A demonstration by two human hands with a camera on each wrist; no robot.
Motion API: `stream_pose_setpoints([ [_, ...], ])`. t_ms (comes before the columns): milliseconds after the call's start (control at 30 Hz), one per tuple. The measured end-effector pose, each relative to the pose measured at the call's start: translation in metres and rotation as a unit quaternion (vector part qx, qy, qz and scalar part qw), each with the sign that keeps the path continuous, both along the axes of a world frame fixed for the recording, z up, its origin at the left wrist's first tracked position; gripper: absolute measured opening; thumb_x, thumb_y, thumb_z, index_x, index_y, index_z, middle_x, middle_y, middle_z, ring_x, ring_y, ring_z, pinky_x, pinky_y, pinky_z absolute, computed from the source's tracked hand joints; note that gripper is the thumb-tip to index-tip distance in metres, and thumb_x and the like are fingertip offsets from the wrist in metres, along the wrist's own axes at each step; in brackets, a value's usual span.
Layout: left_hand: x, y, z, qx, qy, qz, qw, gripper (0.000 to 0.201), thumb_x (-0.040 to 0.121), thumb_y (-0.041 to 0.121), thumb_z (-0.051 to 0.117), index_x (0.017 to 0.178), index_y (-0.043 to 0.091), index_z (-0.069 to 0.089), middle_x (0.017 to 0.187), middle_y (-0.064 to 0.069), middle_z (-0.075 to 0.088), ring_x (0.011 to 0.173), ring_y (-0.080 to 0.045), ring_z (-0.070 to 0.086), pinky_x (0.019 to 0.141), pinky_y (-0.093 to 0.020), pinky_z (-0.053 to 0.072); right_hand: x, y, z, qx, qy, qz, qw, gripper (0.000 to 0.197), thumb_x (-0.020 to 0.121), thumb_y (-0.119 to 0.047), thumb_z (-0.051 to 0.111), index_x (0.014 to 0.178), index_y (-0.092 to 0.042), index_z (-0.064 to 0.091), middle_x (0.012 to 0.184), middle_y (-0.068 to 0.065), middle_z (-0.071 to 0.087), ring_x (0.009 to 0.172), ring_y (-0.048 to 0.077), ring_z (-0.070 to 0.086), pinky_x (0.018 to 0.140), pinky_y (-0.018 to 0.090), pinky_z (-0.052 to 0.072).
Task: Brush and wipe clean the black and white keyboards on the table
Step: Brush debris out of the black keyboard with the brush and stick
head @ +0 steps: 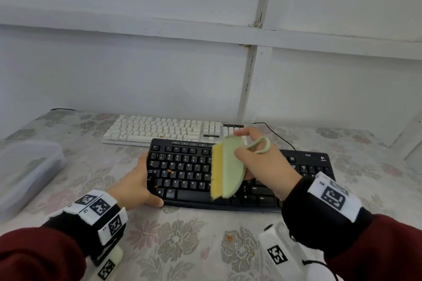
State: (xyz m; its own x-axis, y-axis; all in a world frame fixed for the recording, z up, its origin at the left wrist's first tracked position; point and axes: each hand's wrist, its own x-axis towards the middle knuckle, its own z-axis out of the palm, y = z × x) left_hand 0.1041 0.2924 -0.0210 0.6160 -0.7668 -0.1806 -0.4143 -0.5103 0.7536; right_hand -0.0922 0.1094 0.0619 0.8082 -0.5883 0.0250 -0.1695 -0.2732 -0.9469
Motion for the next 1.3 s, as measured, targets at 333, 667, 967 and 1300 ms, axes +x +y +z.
stream_pose_setpoints([
  [333, 0.0, 0.0, 0.001, 0.002, -0.002, 0.0, 1.0, 0.113, 0.062, 0.002, 0.082, 0.141, 0.031, 0.006, 0.107, 0.018, 0.049, 0.096, -0.005, 0.051, 0.074, -0.017, 0.04, 0.023, 0.013, -0.003, -0.072, -0.041, -0.036, 0.996, 0.029, 0.09, -0.011, 0.048, 0.11, -0.033, 0.049, 0.095, 0.027, 0.064, 0.087, 0.046, 0.062, 0.068, 0.057, 0.054],
  [667, 0.0, 0.0, 0.001, -0.007, -0.001, -0.004, 1.0, 0.113, 0.061, 0.001, 0.082, 0.14, 0.032, 0.008, 0.111, 0.019, 0.048, 0.105, -0.011, 0.052, 0.083, -0.021, 0.04, 0.019, 0.031, -0.019, -0.068, 0.055, 0.047, 0.995, 0.024, 0.089, -0.009, 0.047, 0.112, -0.018, 0.048, 0.072, 0.0, 0.049, 0.06, 0.013, 0.047, 0.068, 0.042, 0.057],
  [967, -0.001, 0.0, 0.002, -0.009, -0.003, -0.004, 1.0, 0.116, 0.061, 0.001, 0.083, 0.143, 0.03, 0.006, 0.111, 0.022, 0.046, 0.106, -0.011, 0.05, 0.084, -0.021, 0.039, 0.022, 0.022, 0.0, -0.054, -0.009, -0.004, 0.998, 0.024, 0.089, -0.01, 0.047, 0.108, -0.026, 0.052, 0.094, 0.015, 0.066, 0.075, 0.028, 0.067, 0.06, 0.039, 0.06],
  [1300, 0.001, 0.0, 0.001, -0.005, -0.001, -0.005, 1.0, 0.115, 0.061, 0.003, 0.083, 0.142, 0.03, 0.006, 0.112, 0.019, 0.048, 0.106, -0.012, 0.052, 0.087, -0.025, 0.04, 0.024, 0.035, -0.021, -0.048, 0.045, 0.031, 0.997, 0.023, 0.09, -0.011, 0.047, 0.11, -0.021, 0.048, 0.076, 0.0, 0.054, 0.066, 0.014, 0.054, 0.071, 0.045, 0.058],
])
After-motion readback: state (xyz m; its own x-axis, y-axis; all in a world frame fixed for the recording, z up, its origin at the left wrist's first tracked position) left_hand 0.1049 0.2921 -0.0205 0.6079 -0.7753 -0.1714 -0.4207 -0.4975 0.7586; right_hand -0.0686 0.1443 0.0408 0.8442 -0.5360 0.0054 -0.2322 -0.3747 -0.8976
